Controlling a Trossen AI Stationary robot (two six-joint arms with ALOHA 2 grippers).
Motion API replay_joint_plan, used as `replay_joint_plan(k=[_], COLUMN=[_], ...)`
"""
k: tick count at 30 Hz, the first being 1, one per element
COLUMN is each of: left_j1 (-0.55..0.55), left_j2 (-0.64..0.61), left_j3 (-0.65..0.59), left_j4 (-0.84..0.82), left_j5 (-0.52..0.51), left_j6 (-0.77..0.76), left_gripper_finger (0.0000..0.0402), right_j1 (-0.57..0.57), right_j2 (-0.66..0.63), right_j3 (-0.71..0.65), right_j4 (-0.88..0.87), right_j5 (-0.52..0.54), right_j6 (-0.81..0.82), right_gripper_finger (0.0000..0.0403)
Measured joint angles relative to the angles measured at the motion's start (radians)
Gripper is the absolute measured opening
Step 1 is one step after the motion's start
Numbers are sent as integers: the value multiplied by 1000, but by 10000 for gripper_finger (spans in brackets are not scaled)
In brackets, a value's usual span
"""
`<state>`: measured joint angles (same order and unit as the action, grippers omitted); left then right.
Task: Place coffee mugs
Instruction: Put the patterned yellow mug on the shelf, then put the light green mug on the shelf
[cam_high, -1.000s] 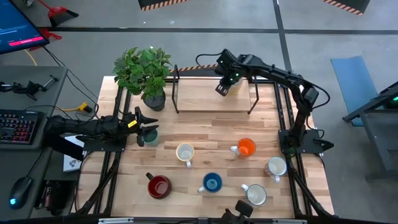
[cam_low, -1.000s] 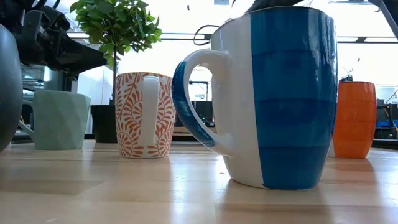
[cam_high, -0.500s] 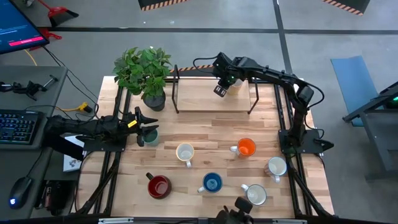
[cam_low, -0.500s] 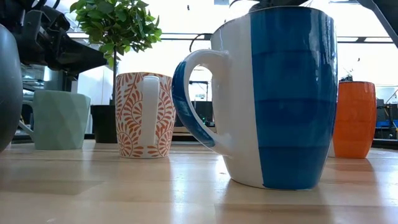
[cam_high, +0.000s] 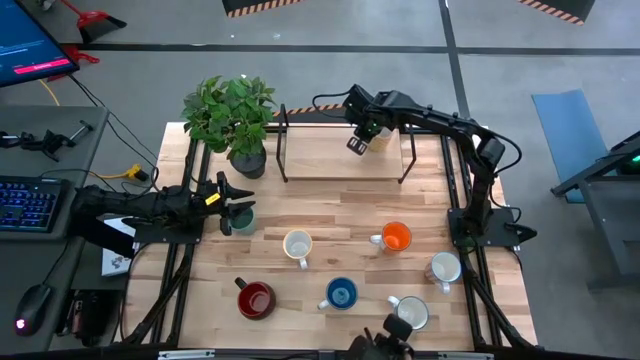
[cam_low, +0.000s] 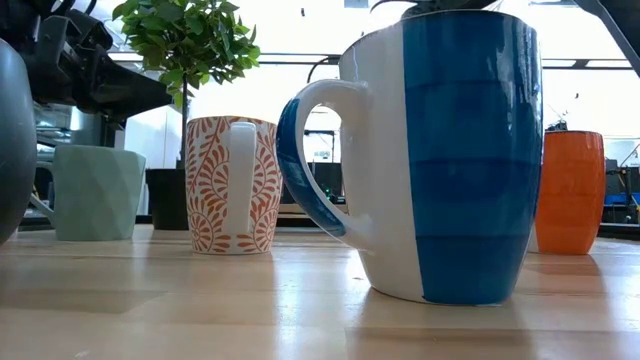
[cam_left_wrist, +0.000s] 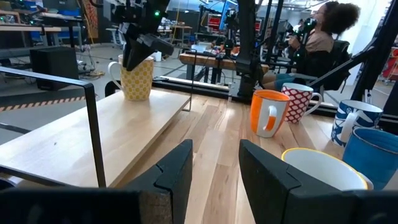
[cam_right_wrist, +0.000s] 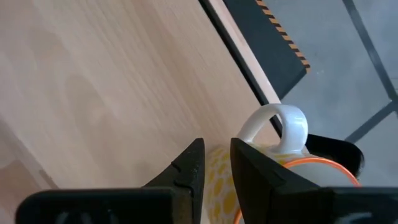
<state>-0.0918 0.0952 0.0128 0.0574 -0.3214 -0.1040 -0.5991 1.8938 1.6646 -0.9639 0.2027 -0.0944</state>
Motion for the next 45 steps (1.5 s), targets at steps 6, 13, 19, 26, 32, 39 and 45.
replay_joint_plan(k=[6,13,19,26,32,39,45], left_j1=[0,0,0,0,0,0,0], left_j2=[0,0,0,0,0,0,0], left_j3=[0,0,0,0,0,0,0], left_j4=[0,0,-1,-1,-1,-2,-2], left_j5=[0,0,0,0,0,0,0], left_j6=[0,-1,-1,-2,0,1,1], left_gripper_finger=[120,120,120,120,120,120,120], right_j1=[-19,-39,-58,-63,-41,43,183], right_j2=[0,-1,-1,-1,-1,-3,-5], right_j3=[0,0,0,0,0,77,146], right_j4=[-6,-14,-17,23,116,-66,-433], right_j5=[7,11,33,5,-194,-420,-555], right_j6=[0,0,-1,-23,-42,-71,-208], right_gripper_finger=[66,66,66,66,66,66,66])
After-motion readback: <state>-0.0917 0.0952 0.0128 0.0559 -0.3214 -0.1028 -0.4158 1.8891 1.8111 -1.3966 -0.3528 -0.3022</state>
